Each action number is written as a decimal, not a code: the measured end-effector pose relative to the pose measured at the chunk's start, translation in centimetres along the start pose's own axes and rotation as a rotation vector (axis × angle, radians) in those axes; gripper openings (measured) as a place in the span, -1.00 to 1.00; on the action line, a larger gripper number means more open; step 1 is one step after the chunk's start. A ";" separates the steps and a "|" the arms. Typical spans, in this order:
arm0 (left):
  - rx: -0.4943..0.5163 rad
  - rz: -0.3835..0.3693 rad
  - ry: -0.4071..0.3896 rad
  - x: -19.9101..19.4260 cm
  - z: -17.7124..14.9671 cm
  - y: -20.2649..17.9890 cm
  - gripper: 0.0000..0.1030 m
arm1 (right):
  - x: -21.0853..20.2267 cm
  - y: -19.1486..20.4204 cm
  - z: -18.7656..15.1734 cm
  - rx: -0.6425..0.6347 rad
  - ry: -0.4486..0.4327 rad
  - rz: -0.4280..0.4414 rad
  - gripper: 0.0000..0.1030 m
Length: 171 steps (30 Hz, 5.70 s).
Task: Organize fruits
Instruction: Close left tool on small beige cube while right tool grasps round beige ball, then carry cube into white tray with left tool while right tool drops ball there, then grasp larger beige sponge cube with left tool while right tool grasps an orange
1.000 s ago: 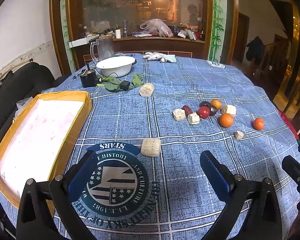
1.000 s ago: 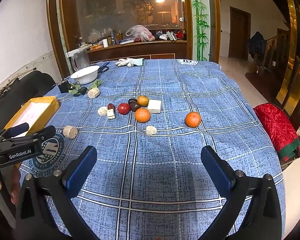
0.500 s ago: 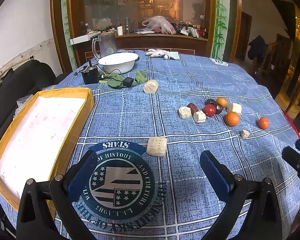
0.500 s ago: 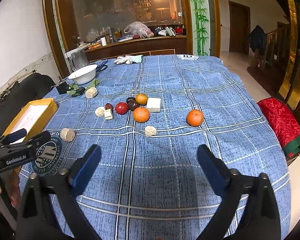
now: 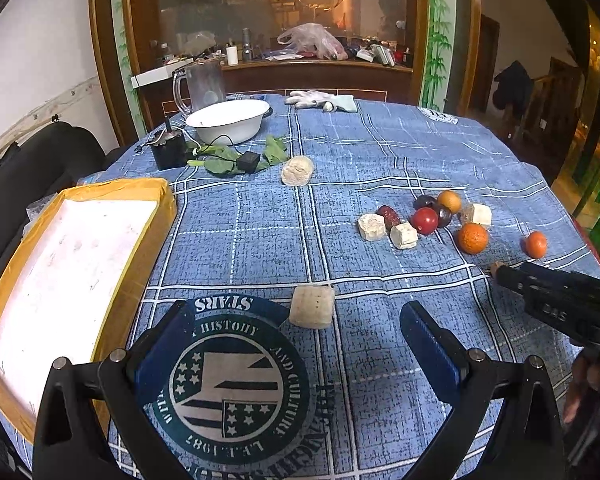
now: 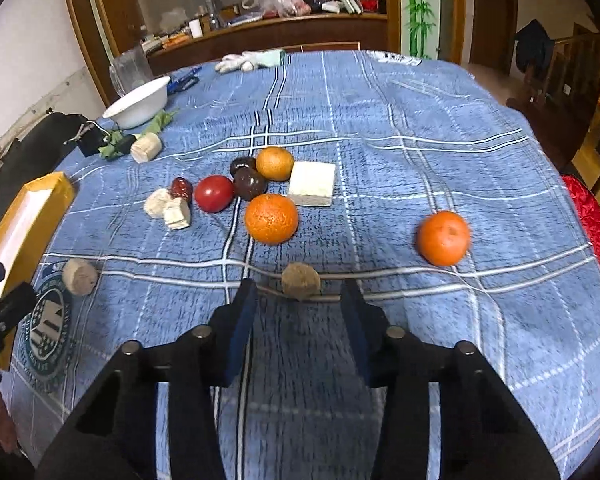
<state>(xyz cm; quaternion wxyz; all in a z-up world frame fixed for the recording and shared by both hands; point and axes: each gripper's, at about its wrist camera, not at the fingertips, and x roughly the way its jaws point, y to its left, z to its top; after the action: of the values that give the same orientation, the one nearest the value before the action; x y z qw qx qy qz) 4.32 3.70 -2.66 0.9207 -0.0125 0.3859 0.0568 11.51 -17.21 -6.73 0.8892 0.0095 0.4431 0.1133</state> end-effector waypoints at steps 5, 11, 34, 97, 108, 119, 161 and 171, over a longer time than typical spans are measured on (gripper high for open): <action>0.002 -0.018 0.020 1.4 0.7 -0.9 0.98 | 1.9 0.3 0.6 -0.001 0.021 -0.003 -0.54; 0.030 -0.061 0.039 3.8 2.1 -4.3 0.89 | 1.3 -0.5 0.1 0.005 0.019 0.020 -0.55; -0.044 -0.043 0.102 9.8 3.7 -7.9 -0.63 | -1.9 -3.9 -0.5 0.113 -0.101 0.210 -0.54; -0.491 0.371 0.029 -4.3 -4.8 25.4 -0.64 | 0.7 35.1 0.7 -0.477 -0.089 0.483 -0.52; -0.507 0.430 0.054 -4.0 -5.1 26.5 -0.63 | 3.7 36.5 0.7 -0.489 -0.020 0.462 -0.46; -0.563 0.467 -0.015 -6.4 -5.1 25.7 0.51 | -1.3 30.6 1.0 -0.431 -0.135 0.441 0.38; -0.062 0.037 0.092 3.9 -0.1 0.4 0.59 | 1.6 -7.4 1.3 0.081 -0.022 -0.111 -0.05; -0.045 0.022 0.115 5.7 -0.4 -0.6 -0.28 | 1.4 -7.9 1.3 0.096 -0.031 -0.109 -0.29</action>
<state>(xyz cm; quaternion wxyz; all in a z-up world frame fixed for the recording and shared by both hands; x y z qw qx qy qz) 8.06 3.58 -6.96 0.8957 -0.0320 0.4371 0.0749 14.85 -24.50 -7.96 0.8993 0.0298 0.4343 0.0431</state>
